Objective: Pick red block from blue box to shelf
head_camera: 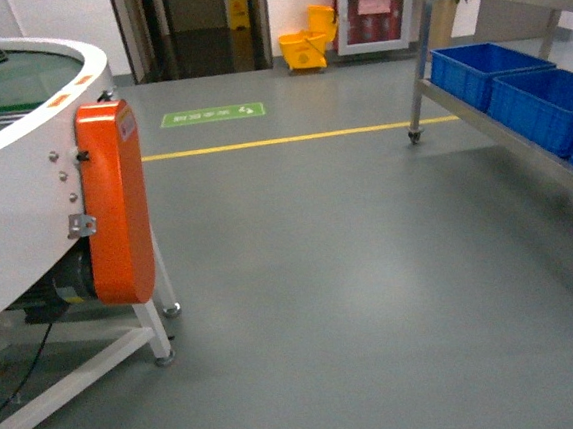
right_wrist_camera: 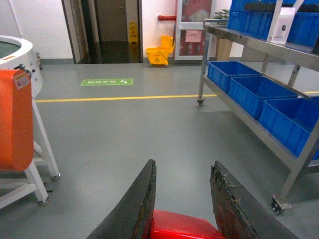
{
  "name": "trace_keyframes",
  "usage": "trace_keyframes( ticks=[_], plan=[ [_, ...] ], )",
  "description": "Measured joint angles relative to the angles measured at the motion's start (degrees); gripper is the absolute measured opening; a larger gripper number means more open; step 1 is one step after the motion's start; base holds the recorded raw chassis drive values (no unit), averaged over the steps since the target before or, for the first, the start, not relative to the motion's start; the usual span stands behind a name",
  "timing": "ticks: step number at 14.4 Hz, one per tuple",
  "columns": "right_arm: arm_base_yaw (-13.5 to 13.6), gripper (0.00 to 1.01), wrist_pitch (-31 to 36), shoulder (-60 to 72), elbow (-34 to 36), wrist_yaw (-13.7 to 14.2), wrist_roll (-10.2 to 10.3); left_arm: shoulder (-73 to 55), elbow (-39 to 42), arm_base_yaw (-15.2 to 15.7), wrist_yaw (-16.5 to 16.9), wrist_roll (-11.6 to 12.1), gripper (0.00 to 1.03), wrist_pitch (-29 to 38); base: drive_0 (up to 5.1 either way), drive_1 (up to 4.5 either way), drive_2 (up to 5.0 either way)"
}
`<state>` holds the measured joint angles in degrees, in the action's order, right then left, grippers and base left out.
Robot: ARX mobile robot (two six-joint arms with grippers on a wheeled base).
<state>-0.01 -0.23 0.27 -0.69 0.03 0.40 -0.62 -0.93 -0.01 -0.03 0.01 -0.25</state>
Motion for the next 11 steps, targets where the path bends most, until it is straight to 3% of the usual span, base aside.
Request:
trace_keyframes(
  ticks=[11],
  plan=[
    [0.00, 0.28, 0.00, 0.00, 0.00, 0.00, 0.00, 0.00, 0.00, 0.00, 0.02, 0.00, 0.98, 0.00, -1.6, -1.60, -1.6]
  ],
)
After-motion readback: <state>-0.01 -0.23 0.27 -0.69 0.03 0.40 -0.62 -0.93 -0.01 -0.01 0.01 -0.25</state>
